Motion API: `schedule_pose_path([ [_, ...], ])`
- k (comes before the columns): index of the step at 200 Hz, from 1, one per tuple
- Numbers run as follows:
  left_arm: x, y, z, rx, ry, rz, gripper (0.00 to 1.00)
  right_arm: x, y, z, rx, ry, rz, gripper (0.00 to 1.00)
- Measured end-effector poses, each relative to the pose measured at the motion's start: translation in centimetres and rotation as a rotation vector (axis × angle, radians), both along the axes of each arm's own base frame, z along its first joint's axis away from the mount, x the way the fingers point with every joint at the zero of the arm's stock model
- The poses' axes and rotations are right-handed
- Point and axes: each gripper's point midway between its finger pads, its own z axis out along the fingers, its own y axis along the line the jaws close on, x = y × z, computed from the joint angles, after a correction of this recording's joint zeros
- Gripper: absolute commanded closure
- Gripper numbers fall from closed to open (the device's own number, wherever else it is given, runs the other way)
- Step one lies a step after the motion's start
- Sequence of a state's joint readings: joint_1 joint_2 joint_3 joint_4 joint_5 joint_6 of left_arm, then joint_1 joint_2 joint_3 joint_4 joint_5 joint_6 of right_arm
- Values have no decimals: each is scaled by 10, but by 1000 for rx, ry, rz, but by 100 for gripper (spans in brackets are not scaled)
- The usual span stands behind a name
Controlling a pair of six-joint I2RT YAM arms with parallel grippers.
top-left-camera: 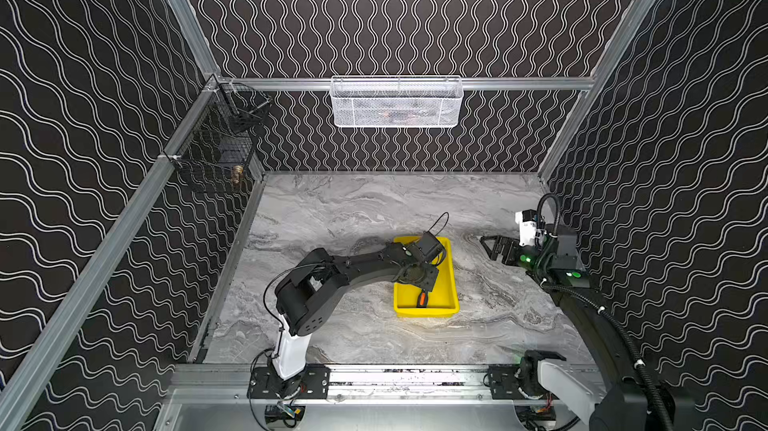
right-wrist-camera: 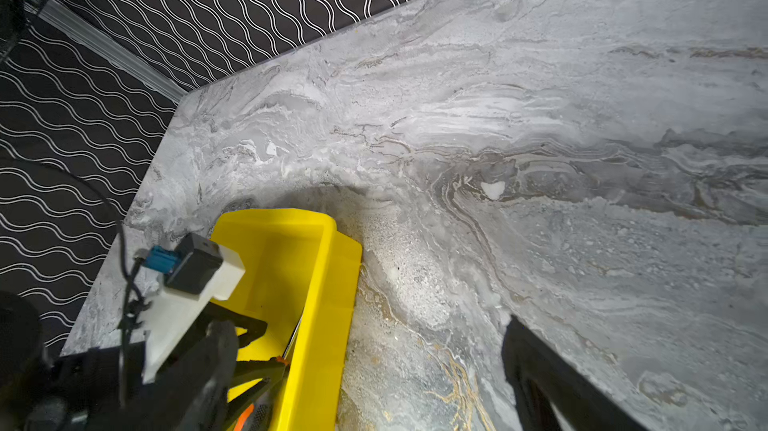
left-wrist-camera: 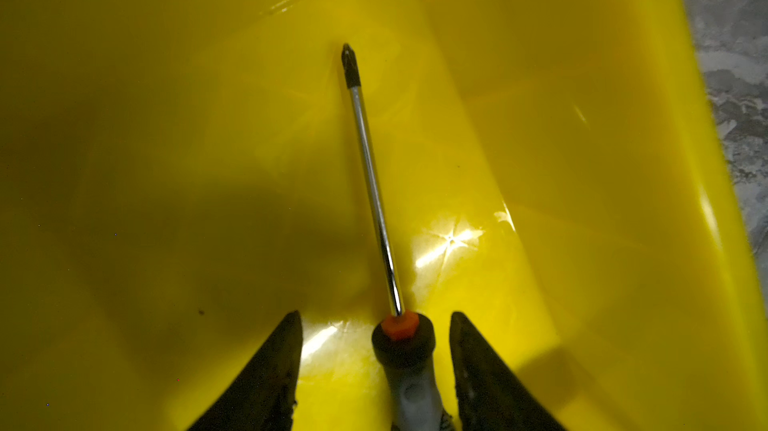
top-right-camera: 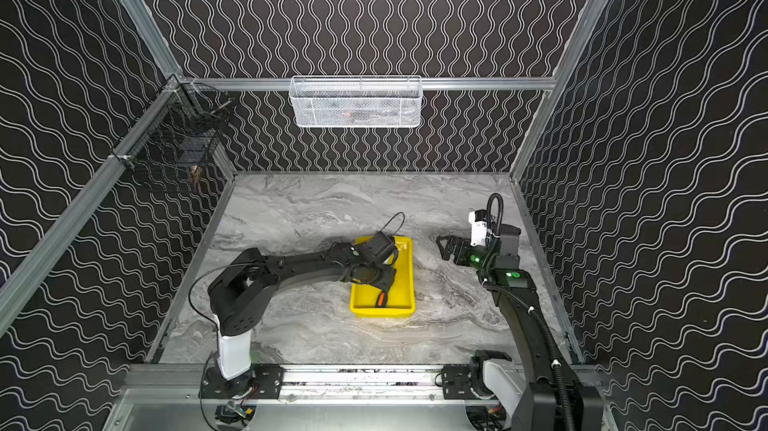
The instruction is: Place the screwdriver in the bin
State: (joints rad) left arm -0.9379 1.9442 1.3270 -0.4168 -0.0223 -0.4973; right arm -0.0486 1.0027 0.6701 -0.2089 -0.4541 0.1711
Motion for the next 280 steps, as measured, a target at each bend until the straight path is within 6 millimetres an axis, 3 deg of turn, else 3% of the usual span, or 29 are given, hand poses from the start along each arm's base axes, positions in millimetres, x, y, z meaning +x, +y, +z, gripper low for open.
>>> schedule_pose_path([
  [32,1,1,7,2,-12,-7,23,-3,-1,-2,-5,6,-7,1],
  [85,3,5,37,-16,-66,-11,11,-3,-3,-2,-10,15,-15,1],
  [119,5,7,86,-93,-146,-11,2,-4,-4,7,-17,-8,-24,1],
  [150,9,15,137,-146,-268,-25,1,-4,-6,16,-23,-30,-31,1],
  [170,12,28,166,-158,-356,-26,1,-5,-7,18,-25,-34,-39,1],
  [187,15,51,181,-148,-425,-7,1,-6,-7,19,-23,-39,-40,1],
  [242,41,144,181,-63,-526,129,1,-9,-8,30,-21,-54,-52,0],
  [280,47,143,167,-33,-529,97,1,-8,-11,39,-30,-76,-66,1],
])
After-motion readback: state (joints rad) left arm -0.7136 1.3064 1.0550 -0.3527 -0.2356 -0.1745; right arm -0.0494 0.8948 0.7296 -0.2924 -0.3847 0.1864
